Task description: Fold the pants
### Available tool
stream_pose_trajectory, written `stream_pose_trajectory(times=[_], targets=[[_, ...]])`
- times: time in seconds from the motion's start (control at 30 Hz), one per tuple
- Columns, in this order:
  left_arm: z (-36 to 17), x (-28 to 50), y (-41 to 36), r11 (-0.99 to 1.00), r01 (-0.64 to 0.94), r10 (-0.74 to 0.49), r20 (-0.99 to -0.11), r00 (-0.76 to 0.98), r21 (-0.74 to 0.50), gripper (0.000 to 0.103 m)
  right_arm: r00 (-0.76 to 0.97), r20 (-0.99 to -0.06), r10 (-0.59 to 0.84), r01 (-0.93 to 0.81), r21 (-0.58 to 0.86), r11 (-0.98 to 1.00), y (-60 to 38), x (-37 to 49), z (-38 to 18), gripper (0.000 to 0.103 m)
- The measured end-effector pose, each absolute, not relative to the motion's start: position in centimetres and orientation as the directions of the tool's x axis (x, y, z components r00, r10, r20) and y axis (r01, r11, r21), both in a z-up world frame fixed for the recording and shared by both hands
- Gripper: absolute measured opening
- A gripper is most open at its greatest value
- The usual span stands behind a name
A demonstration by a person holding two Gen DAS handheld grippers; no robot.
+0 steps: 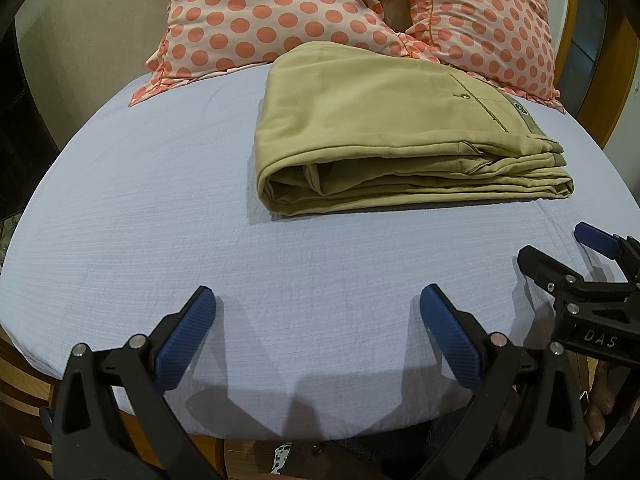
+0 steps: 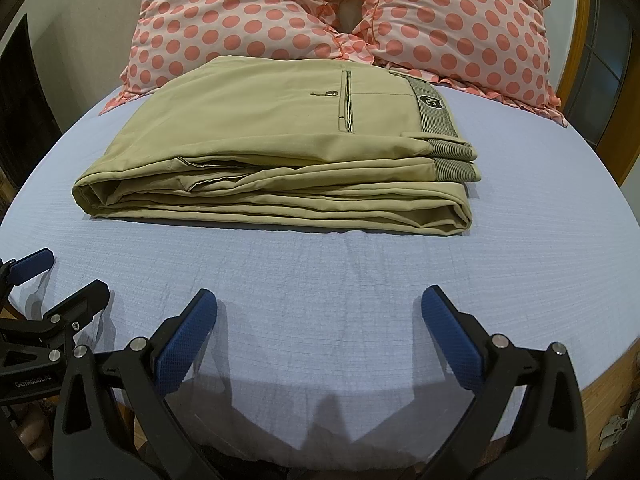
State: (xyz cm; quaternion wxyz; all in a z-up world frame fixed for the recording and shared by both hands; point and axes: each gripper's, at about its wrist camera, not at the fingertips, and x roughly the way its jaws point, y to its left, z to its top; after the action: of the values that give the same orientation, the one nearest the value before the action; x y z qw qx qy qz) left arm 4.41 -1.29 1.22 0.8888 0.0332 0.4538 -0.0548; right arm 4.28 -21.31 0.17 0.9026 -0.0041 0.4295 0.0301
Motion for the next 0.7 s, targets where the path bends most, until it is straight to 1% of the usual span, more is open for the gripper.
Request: stream_pose_trajectory(times=[0.7], targets=[[1.31, 4.52, -1.26, 0.992, 0.125, -0.065, -0.815, 0.575, 0.009, 0.101, 0.63, -0.775, 0.049, -0.056, 0.019, 0.998, -21.21, 4.27, 0.16, 0.102]])
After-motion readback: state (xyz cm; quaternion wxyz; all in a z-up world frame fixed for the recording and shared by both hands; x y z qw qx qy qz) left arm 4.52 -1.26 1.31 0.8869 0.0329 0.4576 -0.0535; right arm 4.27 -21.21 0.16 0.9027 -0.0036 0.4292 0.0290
